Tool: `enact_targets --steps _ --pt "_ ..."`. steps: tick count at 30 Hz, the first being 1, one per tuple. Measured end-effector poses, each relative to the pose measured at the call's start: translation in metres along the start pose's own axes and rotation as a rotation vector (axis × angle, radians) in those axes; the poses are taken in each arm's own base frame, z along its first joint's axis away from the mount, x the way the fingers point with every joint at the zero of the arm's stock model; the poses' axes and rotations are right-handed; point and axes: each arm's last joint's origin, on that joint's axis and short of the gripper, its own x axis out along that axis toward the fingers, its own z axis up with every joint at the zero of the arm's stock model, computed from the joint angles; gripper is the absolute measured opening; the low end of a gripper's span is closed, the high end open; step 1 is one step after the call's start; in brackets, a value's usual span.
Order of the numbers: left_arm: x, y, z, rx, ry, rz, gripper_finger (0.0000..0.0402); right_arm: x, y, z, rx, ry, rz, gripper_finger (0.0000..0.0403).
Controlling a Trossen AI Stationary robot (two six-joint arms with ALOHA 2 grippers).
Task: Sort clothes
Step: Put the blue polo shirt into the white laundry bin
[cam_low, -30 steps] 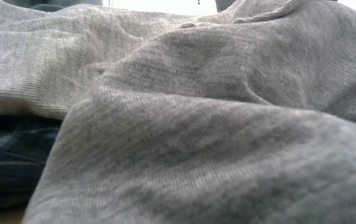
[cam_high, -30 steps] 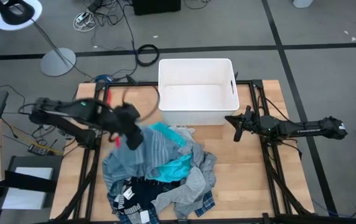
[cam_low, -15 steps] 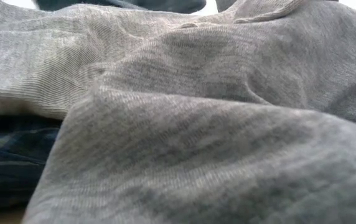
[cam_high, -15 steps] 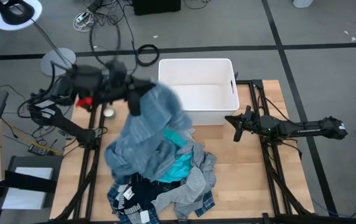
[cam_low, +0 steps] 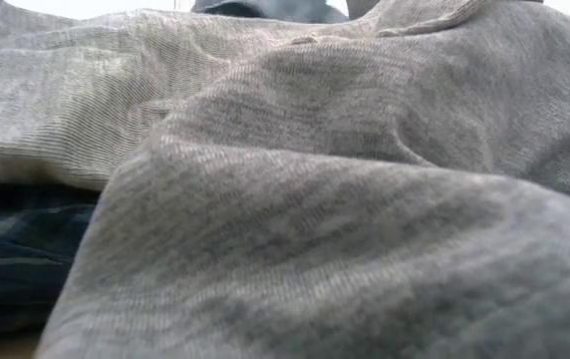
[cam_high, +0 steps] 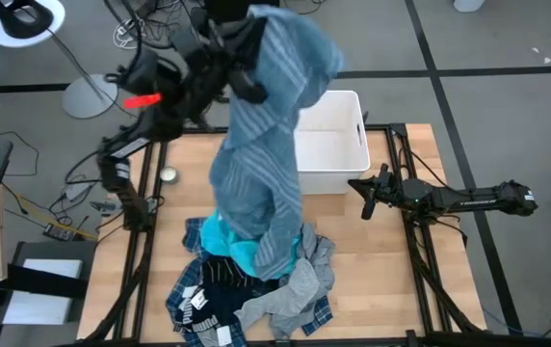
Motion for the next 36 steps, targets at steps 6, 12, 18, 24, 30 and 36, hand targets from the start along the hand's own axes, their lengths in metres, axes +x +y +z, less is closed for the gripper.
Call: enact_targets --steps 6,12,18,24,30,36 --pt "0.021 0.033 -0.042 0.066 -0.169 -0.047 0.0000 0.000 0.000 0.000 0.000 0.000 0.000 0.0013" --pt "0.024 0.069 -0.089 -0.031 0.263 -0.028 0.0000 0.000 0.000 0.000 0.000 0.000 0.001 0.0013" --pt "0.000 0.080 -0.140 -0.003 0.804 -0.010 0.0000 0.000 0.000 0.000 0.000 0.000 0.000 0.0013" --pt "-0.031 0.075 -0.183 0.034 1.160 -0.095 0.0002 0.000 0.000 0.000 0.000 0.000 0.001 0.0013" --pt "-0.060 0.068 -0.236 0.015 1.350 -0.170 0.0033 0.000 0.000 0.000 0.000 0.000 0.000 0.0013" --pt "-0.083 0.074 -0.257 -0.032 1.525 -0.138 0.0102 0.000 0.000 0.000 0.000 0.001 0.000 0.0013"
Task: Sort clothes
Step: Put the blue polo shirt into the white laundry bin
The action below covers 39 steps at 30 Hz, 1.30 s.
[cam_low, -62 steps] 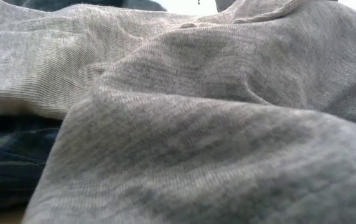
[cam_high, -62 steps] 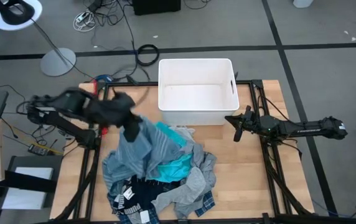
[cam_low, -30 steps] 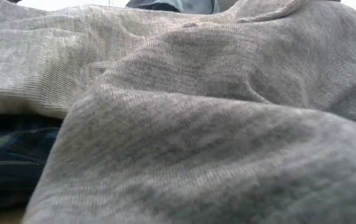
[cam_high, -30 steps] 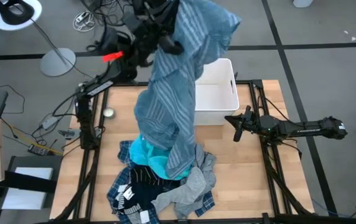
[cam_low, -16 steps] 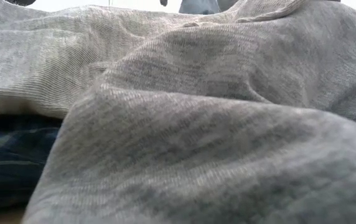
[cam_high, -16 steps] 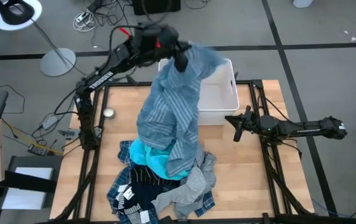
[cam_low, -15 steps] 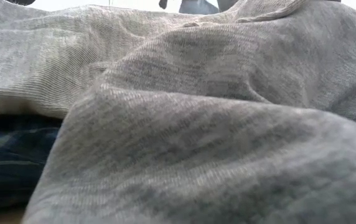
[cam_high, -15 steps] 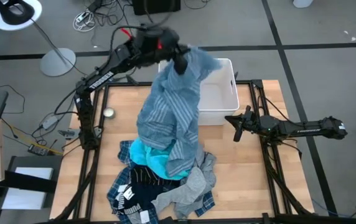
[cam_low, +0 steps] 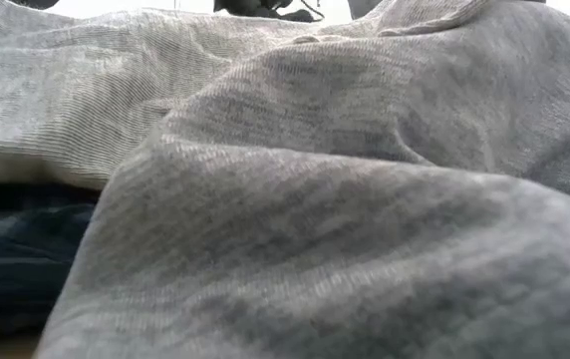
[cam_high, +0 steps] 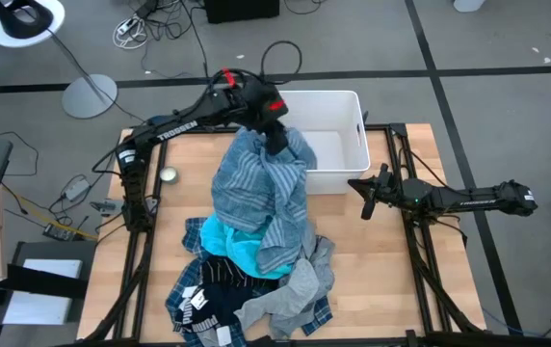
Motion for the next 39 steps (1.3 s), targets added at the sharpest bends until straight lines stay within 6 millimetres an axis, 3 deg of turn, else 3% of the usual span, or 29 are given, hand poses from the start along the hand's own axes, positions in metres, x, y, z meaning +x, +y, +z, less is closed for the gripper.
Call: enact_targets --steps 5,13,18,22,28,34,39 --pt "-0.009 0.000 -0.003 -0.001 0.066 0.000 0.0156 0.000 0.000 0.000 0.000 0.000 0.000 0.0013" --pt "-0.087 -0.017 0.000 0.120 0.117 0.026 0.0178 0.000 0.000 0.000 0.000 0.000 0.000 0.0013" --pt "-0.134 -0.025 -0.022 0.058 0.129 0.040 0.0176 0.000 0.000 0.000 0.000 0.000 0.000 0.0013" --pt "-0.148 -0.032 -0.055 -0.011 0.132 0.089 0.0176 0.000 0.000 0.000 0.000 0.000 0.000 0.0013" --pt "-0.141 -0.043 -0.115 -0.119 0.047 0.105 0.0176 0.000 0.000 0.000 0.000 0.000 0.000 0.0013" --pt "-0.096 -0.043 -0.174 -0.152 0.125 0.080 0.0176 0.000 0.000 0.000 0.000 0.000 0.000 0.0013" --pt "-0.054 -0.042 -0.211 -0.148 0.181 0.077 0.0176 0.000 0.000 0.000 0.000 0.000 0.000 0.0013"
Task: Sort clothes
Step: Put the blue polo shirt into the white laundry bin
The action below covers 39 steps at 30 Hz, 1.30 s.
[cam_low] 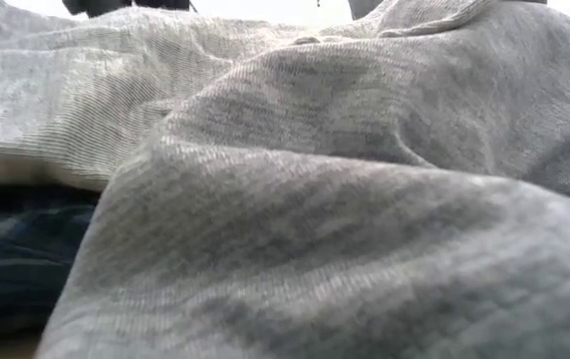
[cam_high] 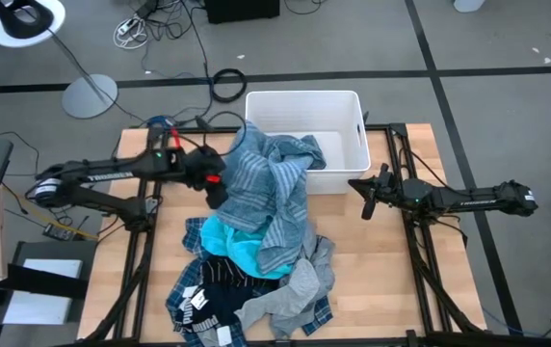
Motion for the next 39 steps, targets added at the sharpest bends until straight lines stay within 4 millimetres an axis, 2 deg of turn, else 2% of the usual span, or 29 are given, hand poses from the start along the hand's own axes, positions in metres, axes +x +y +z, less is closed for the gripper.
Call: enact_targets --steps 4,6,8,11,13,20,23,26,31,35,39 --pt "0.033 0.001 -0.014 -0.010 -0.080 -0.031 0.0177 0.000 0.000 0.000 0.000 -0.001 0.000 0.0013" --pt "0.043 -0.001 -0.017 -0.022 -0.114 -0.088 0.0166 0.000 0.000 0.000 0.000 0.000 0.000 0.0013" --pt "0.047 -0.002 -0.017 -0.085 -0.102 -0.105 0.0130 0.000 0.000 0.000 0.000 0.000 0.000 0.0013" --pt "0.043 -0.004 -0.012 -0.116 -0.095 -0.127 0.0032 0.000 0.000 0.000 0.000 -0.001 0.000 0.0013" --pt "0.030 -0.007 0.000 -0.115 -0.144 -0.152 0.0012 0.000 0.000 0.000 0.000 0.001 0.000 0.0013" --pt "-0.050 -0.017 0.063 -0.036 -0.382 -0.225 0.0002 0.000 0.000 0.000 -0.003 0.005 0.000 0.0013" --pt "-0.085 -0.019 0.095 -0.014 -0.550 -0.269 0.0001 0.000 0.000 -0.001 -0.002 0.005 0.000 0.0013" --pt "-0.108 -0.021 0.127 0.015 -0.715 -0.308 0.0001 0.000 0.000 0.000 -0.002 0.005 0.000 0.0013" --pt "-0.127 -0.026 0.192 0.045 -0.919 -0.416 0.0001 0.000 0.000 0.000 0.001 -0.001 0.000 0.0013" --pt "-0.126 -0.027 0.244 0.069 -1.005 -0.395 0.0000 0.000 0.000 0.001 0.003 -0.006 0.000 0.0013" --pt "-0.120 -0.020 0.283 0.095 -1.093 -0.302 0.0000 0.000 0.000 0.001 0.006 -0.012 0.001 0.0013"
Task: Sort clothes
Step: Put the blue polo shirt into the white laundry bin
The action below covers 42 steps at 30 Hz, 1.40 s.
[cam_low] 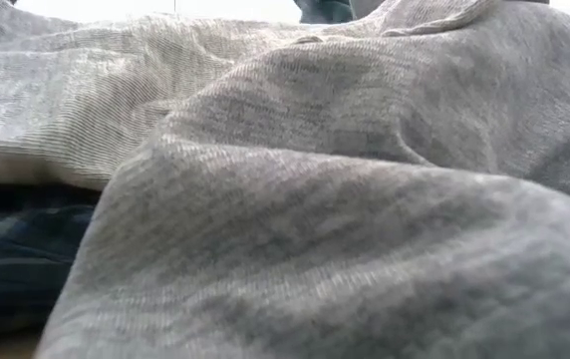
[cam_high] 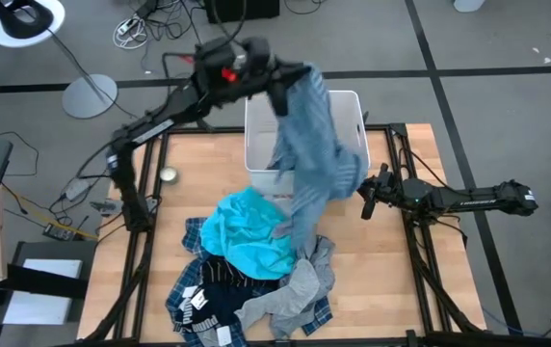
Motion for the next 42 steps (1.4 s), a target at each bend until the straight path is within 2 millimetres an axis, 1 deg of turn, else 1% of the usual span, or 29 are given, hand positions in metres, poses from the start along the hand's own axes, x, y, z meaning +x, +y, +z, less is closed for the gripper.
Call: enact_targets --steps 2,4,6,9,12,15,19,21,24,28,31,38,42 --pt "0.012 0.011 -0.002 0.053 0.027 0.072 0.0000 0.000 0.000 0.000 0.000 -0.001 0.000 0.0013" --pt "0.021 0.023 -0.012 0.092 0.116 0.129 0.0000 0.000 0.000 0.000 0.001 -0.002 0.001 0.0013" --pt "0.026 0.035 -0.032 0.089 0.224 0.158 0.0000 0.000 0.000 0.000 0.001 -0.002 0.001 0.0013" --pt "0.023 0.046 -0.063 0.035 0.441 0.193 0.0000 0.000 0.000 0.001 0.003 -0.006 0.002 0.0013" --pt "0.019 0.050 -0.092 0.009 0.615 0.201 0.0000 0.000 0.000 0.001 0.004 -0.008 0.002 0.0013" --pt "0.020 0.048 -0.118 -0.038 0.724 0.156 0.0003 0.000 0.000 0.001 0.004 -0.008 0.003 0.0013" --pt "0.025 0.042 -0.144 -0.082 0.757 0.070 0.0021 0.000 0.000 0.001 0.005 -0.011 0.003 0.0013" --pt "0.024 0.040 -0.156 -0.105 0.795 0.067 0.0037 0.000 0.000 0.001 0.005 -0.010 0.003 0.0013" --pt "0.022 0.042 -0.167 -0.123 0.838 0.077 0.0066 0.000 0.000 0.001 0.005 -0.010 0.003 0.0013" --pt "0.017 0.042 -0.173 -0.122 0.906 0.079 0.0103 0.000 0.000 0.001 0.005 -0.010 0.003 0.0013" --pt "0.012 0.041 -0.170 -0.109 0.957 0.072 0.0120 0.000 0.000 0.001 0.005 -0.010 0.003 0.0013" --pt "0.005 0.037 -0.150 -0.031 0.986 0.029 0.0124 0.000 0.000 0.001 0.005 -0.010 0.003 0.0013" --pt "-0.002 0.031 -0.133 -0.031 0.972 0.007 0.0124 0.000 0.000 0.001 0.005 -0.010 0.003 0.0013"
